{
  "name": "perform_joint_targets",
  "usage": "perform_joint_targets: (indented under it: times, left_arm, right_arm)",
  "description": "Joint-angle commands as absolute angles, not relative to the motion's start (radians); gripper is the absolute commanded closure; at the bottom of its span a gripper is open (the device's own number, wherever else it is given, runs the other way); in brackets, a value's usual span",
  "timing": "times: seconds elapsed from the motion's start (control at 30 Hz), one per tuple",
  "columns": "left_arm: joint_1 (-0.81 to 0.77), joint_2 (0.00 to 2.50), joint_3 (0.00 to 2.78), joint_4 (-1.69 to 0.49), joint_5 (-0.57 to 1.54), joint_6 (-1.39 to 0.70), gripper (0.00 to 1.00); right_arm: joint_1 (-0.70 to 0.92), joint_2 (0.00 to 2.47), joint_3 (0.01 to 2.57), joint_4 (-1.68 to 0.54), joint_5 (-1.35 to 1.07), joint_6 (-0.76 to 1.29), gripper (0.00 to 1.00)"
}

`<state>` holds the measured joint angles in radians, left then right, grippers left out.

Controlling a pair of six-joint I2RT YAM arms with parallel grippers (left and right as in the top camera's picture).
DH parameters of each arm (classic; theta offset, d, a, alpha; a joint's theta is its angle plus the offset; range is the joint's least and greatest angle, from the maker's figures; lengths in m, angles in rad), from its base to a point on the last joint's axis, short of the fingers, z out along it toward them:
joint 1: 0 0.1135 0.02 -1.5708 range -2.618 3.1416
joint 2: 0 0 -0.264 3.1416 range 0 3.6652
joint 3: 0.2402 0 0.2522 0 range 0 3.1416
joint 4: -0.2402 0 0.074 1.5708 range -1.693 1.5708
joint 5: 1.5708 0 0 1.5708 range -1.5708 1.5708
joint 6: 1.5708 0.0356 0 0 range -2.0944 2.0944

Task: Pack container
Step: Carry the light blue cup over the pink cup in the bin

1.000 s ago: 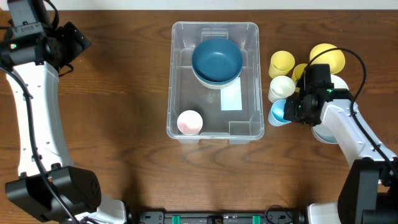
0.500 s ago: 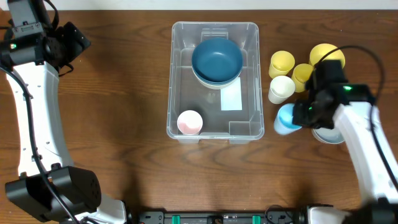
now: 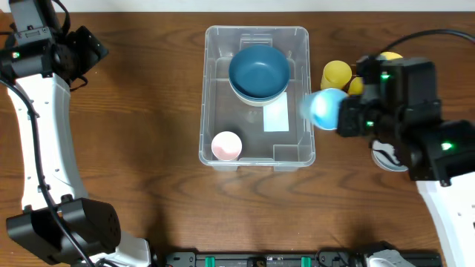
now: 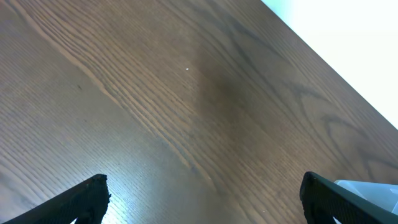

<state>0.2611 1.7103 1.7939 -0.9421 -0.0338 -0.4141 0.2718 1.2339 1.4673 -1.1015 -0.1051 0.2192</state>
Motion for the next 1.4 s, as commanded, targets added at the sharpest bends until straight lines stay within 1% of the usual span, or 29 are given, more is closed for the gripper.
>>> perform_joint_targets:
  times: [0.0, 0.3, 0.63, 0.83, 1.37]
  left_arm:
    - [0.265, 1.712, 1.804, -0.946, -0.046, -0.404, 0.02]
    - [0.265, 1.712, 1.804, -0.946, -0.046, -0.404, 0.02]
    - [0.265, 1.712, 1.804, -0.946, -0.046, -0.404, 0.02]
    - [0.265, 1.712, 1.804, -0.946, -0.046, -0.404, 0.02]
    - [0.265, 1.712, 1.804, -0.946, -0.046, -0.404, 0.02]
  right_arm:
    - [0.377, 1.269, 1.486, -1.051, -0.117, 0.212, 0.99]
    - [0.577, 1.480, 1.486, -0.907, -0.118, 0.208, 0.99]
    - [0.713, 1.650, 1.486, -0.843, -0.122, 0.208, 0.99]
    - [0.743, 1.690, 1.486, -0.840, -0.120, 0.208, 0.99]
    - [0.743, 1.704, 1.485, -0.855, -0.078, 0.208, 0.99]
